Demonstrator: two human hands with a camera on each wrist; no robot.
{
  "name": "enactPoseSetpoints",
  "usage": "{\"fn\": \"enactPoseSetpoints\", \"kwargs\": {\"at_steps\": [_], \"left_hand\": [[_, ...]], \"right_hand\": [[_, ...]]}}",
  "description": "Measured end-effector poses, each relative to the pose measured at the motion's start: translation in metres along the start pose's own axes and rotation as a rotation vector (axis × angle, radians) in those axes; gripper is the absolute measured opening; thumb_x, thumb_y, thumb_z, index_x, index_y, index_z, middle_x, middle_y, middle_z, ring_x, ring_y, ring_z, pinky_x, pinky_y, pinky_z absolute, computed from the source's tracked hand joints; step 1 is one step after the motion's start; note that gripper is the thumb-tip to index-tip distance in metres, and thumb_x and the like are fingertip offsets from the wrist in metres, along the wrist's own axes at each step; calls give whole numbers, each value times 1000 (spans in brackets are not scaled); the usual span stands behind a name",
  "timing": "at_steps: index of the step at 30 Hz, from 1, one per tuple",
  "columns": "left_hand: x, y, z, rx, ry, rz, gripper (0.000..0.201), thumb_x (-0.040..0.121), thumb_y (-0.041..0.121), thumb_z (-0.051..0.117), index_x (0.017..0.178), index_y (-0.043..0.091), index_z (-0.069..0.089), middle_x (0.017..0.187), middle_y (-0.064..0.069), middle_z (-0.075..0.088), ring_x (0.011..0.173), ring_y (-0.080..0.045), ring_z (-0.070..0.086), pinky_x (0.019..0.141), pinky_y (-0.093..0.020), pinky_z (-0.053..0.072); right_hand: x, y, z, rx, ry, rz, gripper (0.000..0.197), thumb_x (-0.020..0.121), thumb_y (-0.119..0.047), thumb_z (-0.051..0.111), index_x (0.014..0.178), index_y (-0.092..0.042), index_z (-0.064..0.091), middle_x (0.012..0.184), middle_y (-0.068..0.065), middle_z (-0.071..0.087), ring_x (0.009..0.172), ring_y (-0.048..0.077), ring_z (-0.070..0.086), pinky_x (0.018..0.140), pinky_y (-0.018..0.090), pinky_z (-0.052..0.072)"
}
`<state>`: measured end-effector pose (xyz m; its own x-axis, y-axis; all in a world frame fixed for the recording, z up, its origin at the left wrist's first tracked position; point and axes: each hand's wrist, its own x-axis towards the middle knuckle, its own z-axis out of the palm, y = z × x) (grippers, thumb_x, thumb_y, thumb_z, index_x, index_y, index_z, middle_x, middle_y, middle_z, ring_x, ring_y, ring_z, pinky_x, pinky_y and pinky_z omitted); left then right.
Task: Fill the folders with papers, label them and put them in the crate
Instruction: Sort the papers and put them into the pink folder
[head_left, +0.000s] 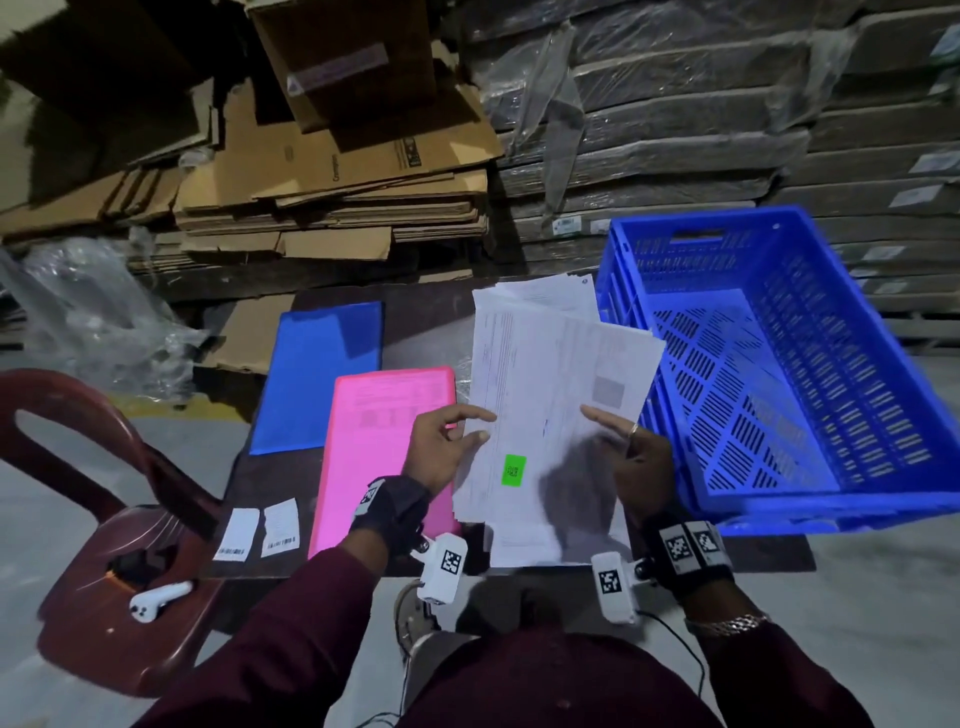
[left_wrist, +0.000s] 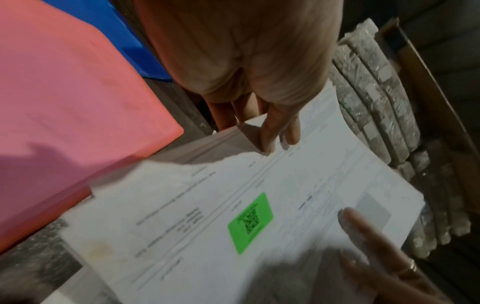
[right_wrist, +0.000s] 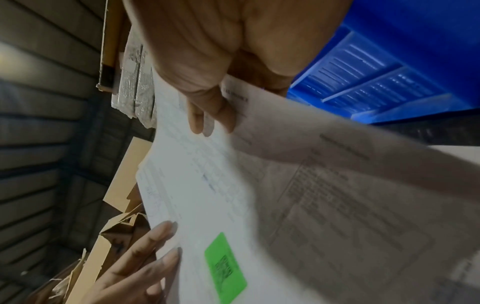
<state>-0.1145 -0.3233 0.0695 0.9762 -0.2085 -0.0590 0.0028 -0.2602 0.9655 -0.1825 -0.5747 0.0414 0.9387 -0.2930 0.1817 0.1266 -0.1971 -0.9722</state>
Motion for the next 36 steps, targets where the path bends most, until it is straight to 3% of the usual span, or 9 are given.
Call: {"fn": "enactPoseSetpoints", "kwargs": {"at_steps": [2, 5, 8, 10, 17, 23, 28, 31, 36], "left_hand": [[0, 2, -9, -41, -15, -33, 14, 81, 3, 75, 92, 12, 75, 71, 3, 70, 51, -17, 43, 60, -24, 39], [-1, -1, -23, -65, -42, -80, 10, 79, 13, 78, 89, 16, 75, 75, -27, 66, 60, -20, 39, 62, -33, 32], [-6, -4, -40, -108, -21, -126, 9, 79, 12, 79, 87, 14, 75, 68, -14, 65, 55, -17, 37, 55, -29, 32], [-10, -4, -51, -132, -23, -132, 10, 81, 3, 76, 90, 4, 73, 64, -3, 66, 44, -13, 37, 50, -20, 31], [-8, -37, -102, -64, -6, -175, 31, 88, -9, 61, 112, 10, 62, 105, -1, 71, 85, -10, 69, 74, -30, 60], [-30, -102, -92, 437, -27, -252, 23, 80, 23, 76, 99, 27, 63, 107, 12, 68, 97, -12, 66, 79, -15, 49], [-53, -118, -44, 578, -65, -275, 75, 65, 70, 71, 119, 21, 57, 114, 1, 61, 106, -18, 57, 91, -39, 50], [-57, -113, -21, 642, 35, -331, 100, 47, 89, 54, 119, 21, 56, 114, 1, 57, 109, -19, 52, 92, -43, 45], [-57, -100, 4, 814, 90, -437, 68, 56, 59, 69, 109, 19, 57, 116, 2, 48, 109, -19, 50, 90, -41, 37]], "right_hand": [[-1, -2, -1, 19, -38, 26, 45, 88, 10, 61, 123, -18, 68, 85, 15, 75, 42, 23, 46, 47, 19, 34], [-8, -7, 7, 37, -51, 35, 53, 87, 8, 65, 131, -21, 61, 57, -16, 61, 47, -4, 38, 51, 10, 33], [-15, -11, 26, 71, -69, 149, 59, 87, 0, 70, 136, -29, 57, 123, -21, 66, 115, -9, 55, 99, 21, 43], [-18, -14, 43, -22, -87, 206, 62, 85, -9, 74, 133, -45, 56, 131, -31, 57, 119, -17, 47, 98, 13, 40], [-1, -34, 69, -31, -33, 100, 54, 86, 7, 68, 134, -14, 59, 129, -12, 63, 119, -4, 56, 99, 13, 44], [19, -28, 50, -281, -83, 140, 58, 87, 5, 64, 134, -29, 59, 139, -11, 56, 132, 3, 47, 116, 39, 35], [20, -18, 34, -265, -56, 147, 56, 88, 6, 62, 134, -25, 60, 136, -10, 58, 123, -9, 49, 111, 27, 38], [25, -6, 25, -289, -65, -9, 48, 85, 14, 62, 131, -3, 60, 98, -9, 66, 83, -17, 57, 80, 3, 43], [33, 9, 15, -207, -34, -31, 44, 88, 9, 61, 131, -2, 60, 110, -14, 64, 102, -12, 60, 89, 9, 45]]}}
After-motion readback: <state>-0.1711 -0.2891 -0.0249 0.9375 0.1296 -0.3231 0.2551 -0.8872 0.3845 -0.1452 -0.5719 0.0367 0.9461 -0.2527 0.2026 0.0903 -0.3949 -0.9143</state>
